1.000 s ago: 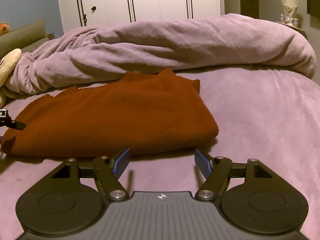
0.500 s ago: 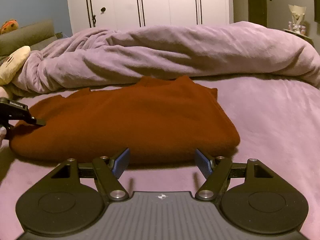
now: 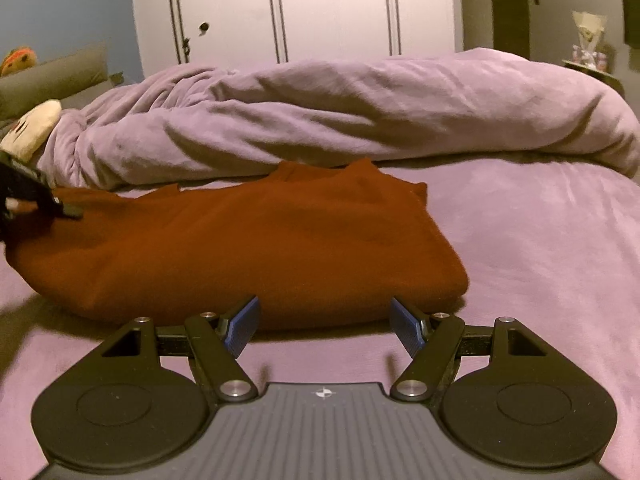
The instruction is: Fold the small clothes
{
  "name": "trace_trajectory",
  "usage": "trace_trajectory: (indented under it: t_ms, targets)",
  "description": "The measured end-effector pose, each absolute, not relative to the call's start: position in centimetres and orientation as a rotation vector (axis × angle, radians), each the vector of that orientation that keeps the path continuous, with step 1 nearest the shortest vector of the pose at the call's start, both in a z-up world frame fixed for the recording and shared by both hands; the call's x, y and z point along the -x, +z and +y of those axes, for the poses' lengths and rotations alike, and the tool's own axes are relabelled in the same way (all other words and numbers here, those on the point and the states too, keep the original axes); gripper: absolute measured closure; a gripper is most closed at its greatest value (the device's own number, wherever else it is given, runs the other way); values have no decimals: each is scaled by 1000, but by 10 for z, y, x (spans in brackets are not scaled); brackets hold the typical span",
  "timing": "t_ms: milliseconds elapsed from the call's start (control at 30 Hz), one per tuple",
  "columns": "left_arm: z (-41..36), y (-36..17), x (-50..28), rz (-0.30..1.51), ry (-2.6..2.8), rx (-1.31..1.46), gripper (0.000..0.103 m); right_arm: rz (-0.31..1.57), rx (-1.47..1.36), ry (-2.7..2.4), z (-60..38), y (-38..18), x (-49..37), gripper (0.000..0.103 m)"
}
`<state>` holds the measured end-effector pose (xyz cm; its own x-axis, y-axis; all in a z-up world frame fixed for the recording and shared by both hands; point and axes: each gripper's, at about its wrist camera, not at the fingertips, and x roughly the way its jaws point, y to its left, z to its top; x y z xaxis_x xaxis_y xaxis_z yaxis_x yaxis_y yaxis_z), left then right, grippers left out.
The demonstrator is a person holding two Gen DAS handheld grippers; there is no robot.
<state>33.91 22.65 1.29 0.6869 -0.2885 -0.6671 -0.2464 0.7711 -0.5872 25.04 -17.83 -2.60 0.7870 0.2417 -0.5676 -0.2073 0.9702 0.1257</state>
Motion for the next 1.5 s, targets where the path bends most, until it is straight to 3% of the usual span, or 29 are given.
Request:
trace_trajectory:
  t_ms: [200, 500, 533, 633, 667, 1000, 1333, 1500]
  targets:
    - [126, 42, -364, 820, -96, 501, 85, 605, -80, 196, -195, -27, -249, 32]
    - [15, -20, -376, 918, -102, 305, 76, 610, 23, -4, -225, -33, -252, 32]
    - [9, -23, -376, 903, -107, 283, 66, 619, 13, -17, -229, -35, -254, 32]
    - [-2, -26, -377, 878, -192, 268, 13, 639, -12, -55, -240, -42, -259, 32]
    - [-6, -23, -378, 883, -228, 263, 8, 646, -17, -64, -242, -43, -260, 32]
    - [42, 22, -294, 711, -271, 374, 8, 639, -25, -109, -251, -41, -258, 31]
    - [106, -37, -275, 832, 102, 344, 8, 619, -186, 148, -213, -7, -284, 31]
    - [104, -50, -276, 849, 102, 322, 8, 737, -375, 357, -191, -4, -338, 31]
